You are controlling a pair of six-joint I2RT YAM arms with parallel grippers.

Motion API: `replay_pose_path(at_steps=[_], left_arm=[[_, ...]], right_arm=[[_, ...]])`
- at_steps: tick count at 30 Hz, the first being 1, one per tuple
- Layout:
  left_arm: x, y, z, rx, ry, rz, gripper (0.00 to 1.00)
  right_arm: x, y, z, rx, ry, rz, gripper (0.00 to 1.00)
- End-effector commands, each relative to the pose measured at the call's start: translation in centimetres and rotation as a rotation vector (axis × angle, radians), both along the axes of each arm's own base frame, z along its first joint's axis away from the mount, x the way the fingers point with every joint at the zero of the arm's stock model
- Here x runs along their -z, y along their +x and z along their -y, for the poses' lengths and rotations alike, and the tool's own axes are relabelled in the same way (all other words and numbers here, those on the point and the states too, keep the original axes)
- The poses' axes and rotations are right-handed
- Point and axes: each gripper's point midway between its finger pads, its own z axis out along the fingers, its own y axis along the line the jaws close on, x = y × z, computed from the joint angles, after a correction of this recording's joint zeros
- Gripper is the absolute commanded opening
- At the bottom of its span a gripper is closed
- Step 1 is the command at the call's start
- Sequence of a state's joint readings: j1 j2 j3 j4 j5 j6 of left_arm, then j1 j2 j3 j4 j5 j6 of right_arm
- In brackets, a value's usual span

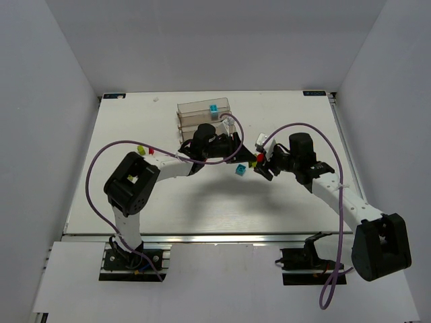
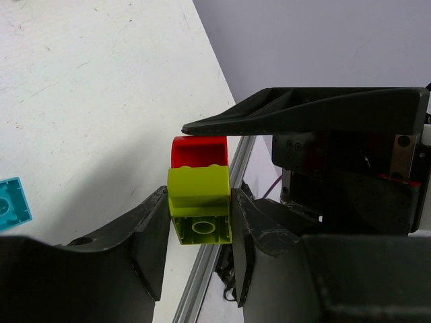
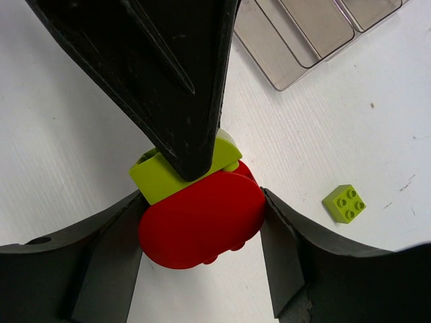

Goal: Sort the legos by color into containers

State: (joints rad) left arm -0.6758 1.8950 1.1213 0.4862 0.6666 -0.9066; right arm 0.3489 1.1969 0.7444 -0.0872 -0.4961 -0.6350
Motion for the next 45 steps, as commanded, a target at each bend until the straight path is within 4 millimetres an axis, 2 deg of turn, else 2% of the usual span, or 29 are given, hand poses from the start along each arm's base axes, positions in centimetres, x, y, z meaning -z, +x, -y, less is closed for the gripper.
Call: replay_pose_path(at_steps=[1,6,7,15,24,28,29,30,31,32,33,35,37,38,39,40,41,42,44,45], left_arm=[[-1.2,-1.6,0.8,0.093,-0.027,0.018,0.0],[-1.5,-0.4,-0.2,0.084,0.0,0.029,0.0],[-1.1,-0.5,-0.4,0.091,0.029,0.029,0.0],[-1.5,0.3,-1.3,0.125,0.075,0.032,0.0],[-1.3,1.4,-3.2,0.157,0.106,0.018,0.0],[-1.9,1.7,-3.4,0.16,0.101,0.04,0.0],[-2.1,2.4,-3.9,0.136,0.11,0.052,0.0],[-1.4,2.5,-4.3,0.129,0.159,0.061,0.0],[-1.8,3.2,-5.1,0.097,0.197,0.092,0.0],[-2.0,5.7,-5.8,-0.012,0.288,0.156,0.0],[-1.4,6.5,-7.6,-0.053,0.382,0.195,0.0],[-0.9,9.5,-10.3,-0.209,0.528,0.264,0.0],[-0.1,11.9,-13.2,-0.283,0.646,0.318,0.0],[-0.5,13.3,-14.4,-0.325,0.702,0.359,0.0],[-0.5,13.9,-14.5,-0.328,0.72,0.376,0.0],[0.3,14.9,-15.2,-0.331,0.747,0.371,0.0],[0.2,15.8,-15.8,-0.329,0.764,0.392,0.0],[-1.0,16.7,-15.6,-0.331,0.768,0.424,0.0],[-0.2,18.3,-16.3,-0.322,0.801,0.444,0.0],[-1.1,19.2,-16.3,-0.32,0.813,0.495,0.0]], right_arm=[[-2.9,2.4,0.1,0.054,0.024,0.103,0.0],[-2.1,2.9,1.2,0.098,-0.023,0.115,0.0],[-2.4,3.6,1.6,0.119,-0.024,0.145,0.0],[-1.8,4.0,2.8,0.135,-0.07,0.164,0.0],[-1.5,4.0,3.4,0.126,-0.094,0.176,0.0],[-1.5,3.9,3.3,0.118,-0.088,0.175,0.0],[-1.6,3.9,3.3,0.117,-0.087,0.176,0.0],[-1.6,3.9,3.2,0.118,-0.082,0.173,0.0],[-1.7,3.9,3.4,0.122,-0.08,0.173,0.0],[-1.9,3.8,3.3,0.118,-0.073,0.174,0.0],[-1.9,3.8,3.5,0.126,-0.069,0.171,0.0],[-2.2,3.6,3.4,0.123,-0.055,0.176,0.0],[-2.4,3.5,3.3,0.121,-0.043,0.172,0.0],[-2.6,3.4,3.1,0.113,-0.035,0.171,0.0],[-2.6,3.3,3.0,0.11,-0.03,0.17,0.0],[-2.6,3.2,2.9,0.107,-0.024,0.163,0.0],[-2.8,3.1,2.9,0.102,-0.016,0.166,0.0],[-2.6,2.9,2.9,0.099,-0.016,0.162,0.0],[-2.8,2.8,2.9,0.098,-0.011,0.166,0.0],[-2.8,2.7,2.8,0.092,-0.008,0.166,0.0]])
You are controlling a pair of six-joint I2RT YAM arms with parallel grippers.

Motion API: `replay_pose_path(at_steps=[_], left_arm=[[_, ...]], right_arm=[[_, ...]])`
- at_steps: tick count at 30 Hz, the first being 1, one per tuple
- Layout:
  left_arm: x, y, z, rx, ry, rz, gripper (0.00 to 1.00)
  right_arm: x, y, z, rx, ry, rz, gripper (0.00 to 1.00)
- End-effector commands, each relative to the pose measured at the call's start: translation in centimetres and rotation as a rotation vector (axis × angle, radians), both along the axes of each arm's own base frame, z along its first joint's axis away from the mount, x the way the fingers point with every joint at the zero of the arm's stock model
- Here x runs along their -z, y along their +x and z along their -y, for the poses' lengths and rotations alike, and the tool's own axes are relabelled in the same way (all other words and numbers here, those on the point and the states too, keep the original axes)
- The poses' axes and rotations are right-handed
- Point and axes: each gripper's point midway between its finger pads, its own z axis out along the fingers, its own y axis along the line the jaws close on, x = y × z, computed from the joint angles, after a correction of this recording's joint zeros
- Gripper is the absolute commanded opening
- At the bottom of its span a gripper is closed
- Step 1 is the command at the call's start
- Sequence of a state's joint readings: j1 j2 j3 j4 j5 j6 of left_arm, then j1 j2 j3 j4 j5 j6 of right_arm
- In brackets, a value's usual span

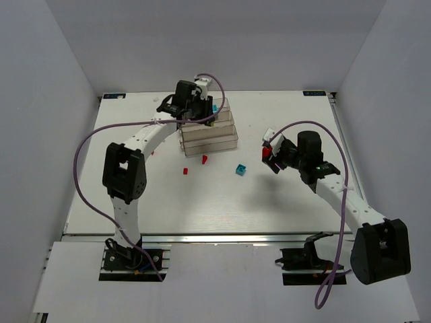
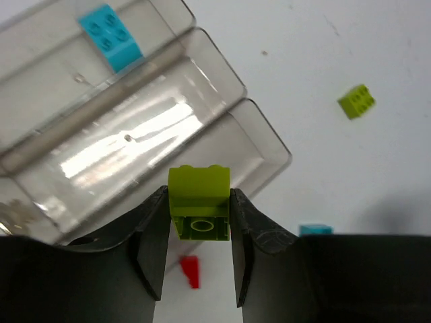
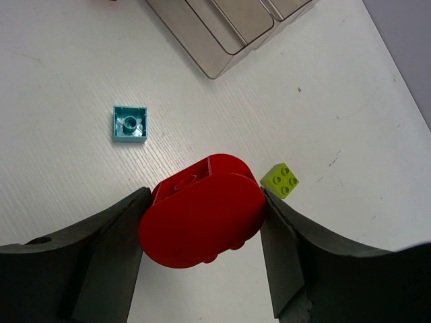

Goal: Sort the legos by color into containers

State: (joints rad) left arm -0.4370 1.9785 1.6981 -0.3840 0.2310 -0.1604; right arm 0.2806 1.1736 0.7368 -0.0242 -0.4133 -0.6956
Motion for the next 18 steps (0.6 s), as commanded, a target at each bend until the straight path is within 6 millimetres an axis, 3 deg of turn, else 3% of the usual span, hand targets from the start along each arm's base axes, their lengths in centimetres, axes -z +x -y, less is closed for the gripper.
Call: replay_pose_path(at_steps=[1,7,11,14,18], left_arm=[[-0.5,2.4,-2.1,0.021,0.137,0.089,0.0],[0.7,2.7,-1.4,0.383,0.314,0.311,0.0],[1.4,3.3,-1.6,0.475,0.398,0.375,0.0],[1.3,4.5,-2.0,0.464,0.453,0.436,0.0],[2.8,5.7,-2.7,0.446,0.519,0.452,0.0]], right_arm=[[-1.5,-0.3,-0.5,-0.025,0.041,0.039,0.0],[-1.7,-0.5,-0.5,-0.035,0.055,0.037,0.0],[-1.8,-0.6,-0.7,-0.043,0.064,0.035,0.0],[-1.8,-0.6,-0.7,-0.044,0.065,0.033,0.0],[-1.7,-0.7,-0.7,-0.049,0.068,0.029,0.0]])
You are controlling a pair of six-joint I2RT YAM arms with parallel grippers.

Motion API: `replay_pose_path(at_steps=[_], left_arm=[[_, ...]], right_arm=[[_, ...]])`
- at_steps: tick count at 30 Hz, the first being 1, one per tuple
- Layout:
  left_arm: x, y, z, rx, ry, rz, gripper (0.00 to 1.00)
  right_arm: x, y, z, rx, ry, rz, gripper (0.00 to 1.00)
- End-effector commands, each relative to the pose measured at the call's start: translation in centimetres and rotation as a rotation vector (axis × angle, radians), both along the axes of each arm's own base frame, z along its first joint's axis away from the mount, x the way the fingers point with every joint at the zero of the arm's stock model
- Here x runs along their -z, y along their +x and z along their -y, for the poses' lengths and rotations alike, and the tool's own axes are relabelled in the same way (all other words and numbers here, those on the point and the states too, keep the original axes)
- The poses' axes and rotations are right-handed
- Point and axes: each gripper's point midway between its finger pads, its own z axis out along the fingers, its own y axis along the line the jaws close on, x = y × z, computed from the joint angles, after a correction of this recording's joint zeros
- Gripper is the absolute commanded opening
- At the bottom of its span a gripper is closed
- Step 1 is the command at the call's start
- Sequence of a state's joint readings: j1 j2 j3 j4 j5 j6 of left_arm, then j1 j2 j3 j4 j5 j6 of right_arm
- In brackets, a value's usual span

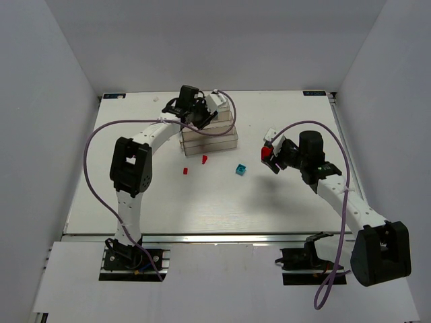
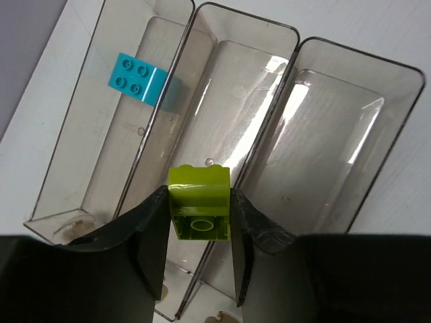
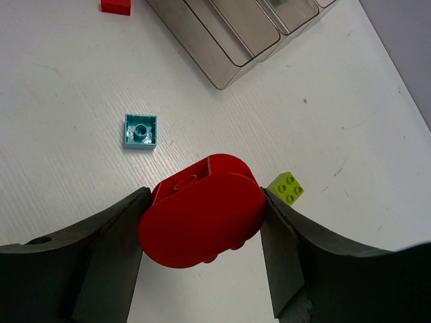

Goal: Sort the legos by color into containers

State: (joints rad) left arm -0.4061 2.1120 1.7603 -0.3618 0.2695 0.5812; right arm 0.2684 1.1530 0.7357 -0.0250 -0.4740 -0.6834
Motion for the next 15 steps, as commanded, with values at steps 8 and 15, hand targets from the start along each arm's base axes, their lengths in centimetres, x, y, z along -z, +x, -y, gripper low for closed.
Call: replay_pose_path(at_steps=[8,15], left_arm=[[-0.1,2.6,-0.9,-0.01,0.076,0.156,0.0],[0.4,2.9,-1.8,-0.084,0.079,0.157,0.65]], right_arm=[[-0.7,-0.3,-0.3,-0.023,0.031,0.022,0.0],[-0.3,-1.0,-0.5,-0.048,0.023,0.004,0.0]])
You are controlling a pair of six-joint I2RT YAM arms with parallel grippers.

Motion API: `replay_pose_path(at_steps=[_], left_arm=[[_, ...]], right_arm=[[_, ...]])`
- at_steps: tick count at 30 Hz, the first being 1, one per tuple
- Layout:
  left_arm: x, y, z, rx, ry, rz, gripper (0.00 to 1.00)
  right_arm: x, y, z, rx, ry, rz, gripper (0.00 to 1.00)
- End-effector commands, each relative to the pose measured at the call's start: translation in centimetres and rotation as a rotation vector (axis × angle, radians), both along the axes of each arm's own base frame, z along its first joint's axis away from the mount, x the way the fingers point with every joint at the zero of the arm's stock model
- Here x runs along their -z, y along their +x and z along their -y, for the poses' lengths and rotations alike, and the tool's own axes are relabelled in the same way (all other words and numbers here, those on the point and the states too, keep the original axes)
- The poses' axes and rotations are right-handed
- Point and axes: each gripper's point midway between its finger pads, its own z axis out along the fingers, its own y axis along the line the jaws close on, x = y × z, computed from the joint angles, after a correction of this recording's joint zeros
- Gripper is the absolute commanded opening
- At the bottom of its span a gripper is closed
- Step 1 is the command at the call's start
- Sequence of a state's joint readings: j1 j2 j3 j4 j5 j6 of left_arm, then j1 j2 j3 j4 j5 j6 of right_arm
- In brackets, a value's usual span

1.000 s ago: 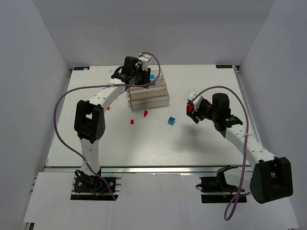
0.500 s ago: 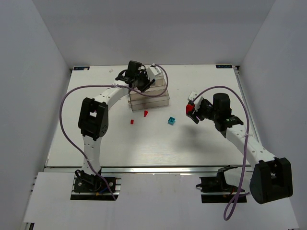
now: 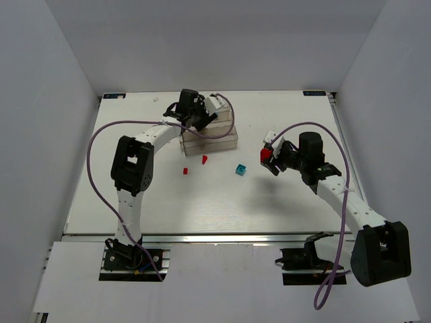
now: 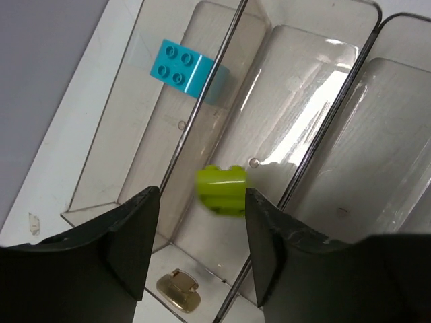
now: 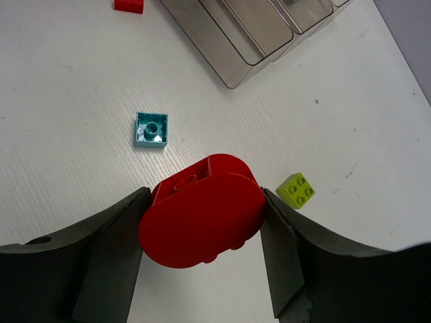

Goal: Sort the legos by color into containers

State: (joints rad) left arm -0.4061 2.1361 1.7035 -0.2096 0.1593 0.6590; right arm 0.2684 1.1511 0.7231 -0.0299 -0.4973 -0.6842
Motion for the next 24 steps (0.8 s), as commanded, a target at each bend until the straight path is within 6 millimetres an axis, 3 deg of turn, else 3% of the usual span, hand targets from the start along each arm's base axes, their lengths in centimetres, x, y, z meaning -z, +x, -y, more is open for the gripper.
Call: replay_pose_path(at_steps=[1,7,10,11,12,13,14,15,16,17,18,19,20,21,22,23,24], left_arm=[[-1.1,0.6,-0.8,-0.066,-0.007,0.039,0.77],[-3.1,1.0,-1.0,-0.105,-0.039,0.071,0.84],[-5.9,0.5,-0.8,-0.142,-0.12,0.069,0.83],[-7.7,-0.2,-0.9,-0.199,-0.204,0.05,0.75],[-8.8,-0.6,-1.1,-0.25,-0.261,0.039,0.69],[-9.5,-1.1,-1.4,-0.316,-0.326,0.014,0.58],[-10.3,-1.1,-2.8,-0.416,-0.381,0.003,0.43],[-10.5,-2.3,-3.9,-0.555,-0.492,-0.089,0.14],[-10.4,-3.0,-5.4,-0.64,-0.501,-0.113,0.06],[-11.5,-4.4,-6.8,-0.707,-0.562,-0.142,0.05],[-11.8,-5.6,-7.0,-0.711,-0.58,-0.154,0.09],[-8.3,-7.7,-8.4,-0.749,-0.554,-0.216,0.18],[-9.0,-8.5,-8.5,-0.765,-0.629,-0.193,0.35],[-12.0,-10.1,-10.4,-0.794,-0.709,-0.13,0.73],[-9.3,-12.1,-11.4,-0.846,-0.703,-0.162,0.82],[-9.6,-12.8,-12.2,-0.883,-0.766,-0.156,0.86],[-11.5,-14.4,-12.7,-0.871,-0.821,-0.116,0.92]], right_arm=[[-0.7,-0.7,-0.5,-0.054,0.015,0.027,0.0],[-0.5,-1.2,-1.1,-0.107,0.01,0.02,0.0],[-1.0,-0.8,-2.1,-0.151,0.013,0.034,0.0],[-2.5,-0.3,-2.9,-0.176,0.02,0.053,0.0],[-1.3,-0.5,-3.2,-0.187,0.009,0.012,0.0],[-2.3,1.1,-4.2,-0.199,0.006,0.015,0.0],[-2.5,1.9,-4.7,-0.2,-0.004,0.005,0.0],[-2.3,1.6,-6.1,-0.234,-0.023,-0.035,0.0],[-3.3,3.7,-7.4,-0.234,-0.025,-0.034,0.0],[-2.8,3.7,-8.9,-0.227,-0.029,-0.087,0.0],[-3.1,4.5,-9.6,-0.217,-0.022,-0.102,0.0],[-3.1,5.7,-10.9,-0.211,-0.014,-0.122,0.0],[-2.9,7.1,-11.0,-0.115,0.015,-0.159,0.0],[-2.7,8.0,-11.4,-0.062,0.024,-0.178,0.0],[-2.8,9.5,-12.2,-0.026,0.036,-0.19,0.0],[-2.3,10.2,-12.4,0.037,0.056,-0.239,0.0],[-1.2,11.0,-12.6,0.085,0.057,-0.276,0.0]])
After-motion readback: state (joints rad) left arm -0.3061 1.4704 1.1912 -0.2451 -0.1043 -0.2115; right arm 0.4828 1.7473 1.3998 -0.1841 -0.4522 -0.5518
